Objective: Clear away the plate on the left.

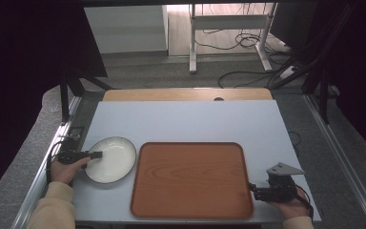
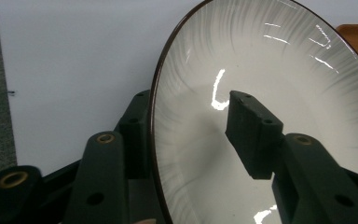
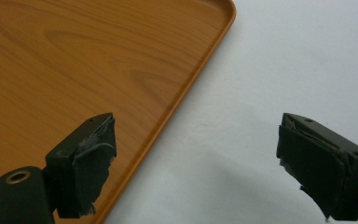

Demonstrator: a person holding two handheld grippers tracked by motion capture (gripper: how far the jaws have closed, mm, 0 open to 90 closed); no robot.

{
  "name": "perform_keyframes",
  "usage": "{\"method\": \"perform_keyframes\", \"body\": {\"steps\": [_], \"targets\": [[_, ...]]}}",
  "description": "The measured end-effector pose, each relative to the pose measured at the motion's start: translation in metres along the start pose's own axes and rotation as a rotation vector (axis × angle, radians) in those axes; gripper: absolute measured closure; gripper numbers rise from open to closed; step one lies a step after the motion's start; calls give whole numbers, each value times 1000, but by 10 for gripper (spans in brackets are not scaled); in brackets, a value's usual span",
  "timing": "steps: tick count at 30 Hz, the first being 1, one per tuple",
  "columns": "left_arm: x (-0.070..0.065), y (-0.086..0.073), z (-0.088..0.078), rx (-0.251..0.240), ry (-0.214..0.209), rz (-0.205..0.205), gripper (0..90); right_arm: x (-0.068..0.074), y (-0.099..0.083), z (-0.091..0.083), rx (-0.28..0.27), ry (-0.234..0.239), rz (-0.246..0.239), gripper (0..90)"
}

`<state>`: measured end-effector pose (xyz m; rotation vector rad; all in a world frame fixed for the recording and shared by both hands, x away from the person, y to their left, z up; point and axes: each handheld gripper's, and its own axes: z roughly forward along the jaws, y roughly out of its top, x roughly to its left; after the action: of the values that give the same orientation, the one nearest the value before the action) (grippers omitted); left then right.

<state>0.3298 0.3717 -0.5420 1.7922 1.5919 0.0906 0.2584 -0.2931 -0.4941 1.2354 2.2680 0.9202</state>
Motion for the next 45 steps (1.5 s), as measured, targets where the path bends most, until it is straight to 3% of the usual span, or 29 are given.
{"method": "perform_keyframes", "body": {"steps": [7, 14, 22, 34, 45], "targets": [[2, -1, -2, -16, 20, -20, 672, 0, 0, 0, 0, 2, 0, 123], [1, 1, -10, -49, 6, -35, 753, 0, 0, 0, 2, 2, 0, 123], [-1, 3, -16, -56, -6, -52, 794, 0, 1, 0, 2, 5, 1, 123], [-3, 5, -24, -105, -41, -76, 840, -1, 1, 0, 3, 6, 2, 124], [-7, 7, -26, -135, -27, -74, 845, -1, 1, 0, 0, 5, 2, 124]]}}
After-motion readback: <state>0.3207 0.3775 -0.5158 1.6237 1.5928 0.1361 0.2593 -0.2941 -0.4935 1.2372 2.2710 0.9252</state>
